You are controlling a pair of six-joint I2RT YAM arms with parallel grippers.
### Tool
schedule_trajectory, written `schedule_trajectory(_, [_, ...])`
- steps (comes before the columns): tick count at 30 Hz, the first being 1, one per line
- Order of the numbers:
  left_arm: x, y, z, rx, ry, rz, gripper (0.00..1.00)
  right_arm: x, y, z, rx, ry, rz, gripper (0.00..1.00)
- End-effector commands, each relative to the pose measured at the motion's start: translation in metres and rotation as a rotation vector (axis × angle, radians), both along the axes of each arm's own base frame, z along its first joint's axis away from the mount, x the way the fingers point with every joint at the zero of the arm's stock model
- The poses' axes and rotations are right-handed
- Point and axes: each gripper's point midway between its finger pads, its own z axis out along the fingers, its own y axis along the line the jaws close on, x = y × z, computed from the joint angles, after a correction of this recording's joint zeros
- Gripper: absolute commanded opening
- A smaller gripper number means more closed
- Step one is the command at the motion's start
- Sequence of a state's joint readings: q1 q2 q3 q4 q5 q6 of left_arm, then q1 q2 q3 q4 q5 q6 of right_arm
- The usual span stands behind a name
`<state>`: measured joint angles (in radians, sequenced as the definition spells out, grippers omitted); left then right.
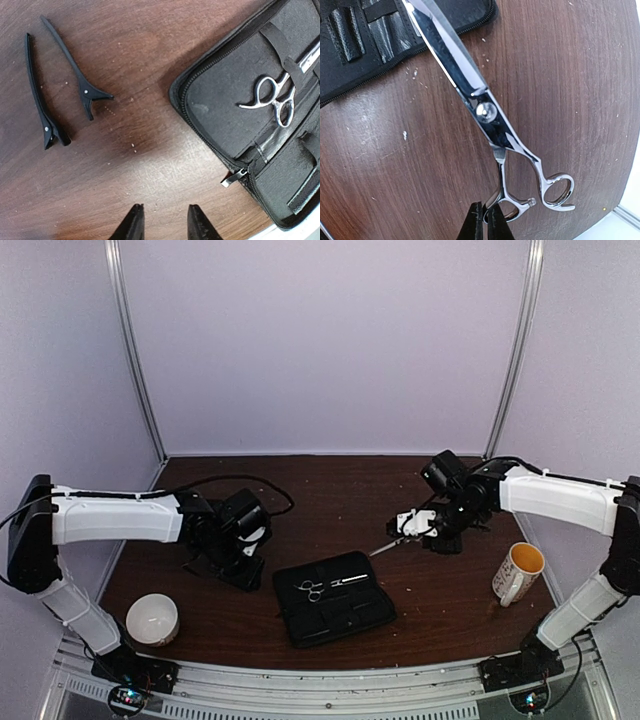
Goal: Sort the hair-cutting tools
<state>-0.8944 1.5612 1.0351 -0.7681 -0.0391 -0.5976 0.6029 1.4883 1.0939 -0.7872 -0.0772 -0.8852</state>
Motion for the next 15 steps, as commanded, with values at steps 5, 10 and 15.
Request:
schedule_trajectory(5, [-0.001,-0.007,-0.019,-0.017,0.012,0.000,0.27,0.003,0.022,0.007,0.032,-0.028,0.006,0.00])
schedule_trajectory(10, [0.007,-0.009,-0.032,-0.021,0.020,-0.011,0.20,0.003,0.041,0.006,-0.002,-0.044,0.031,0.00])
schedule_trajectory(15, [0.016,-0.012,-0.033,-0.074,0.009,0.003,0.12,0.001,0.052,-0.001,-0.027,-0.029,0.058,0.00])
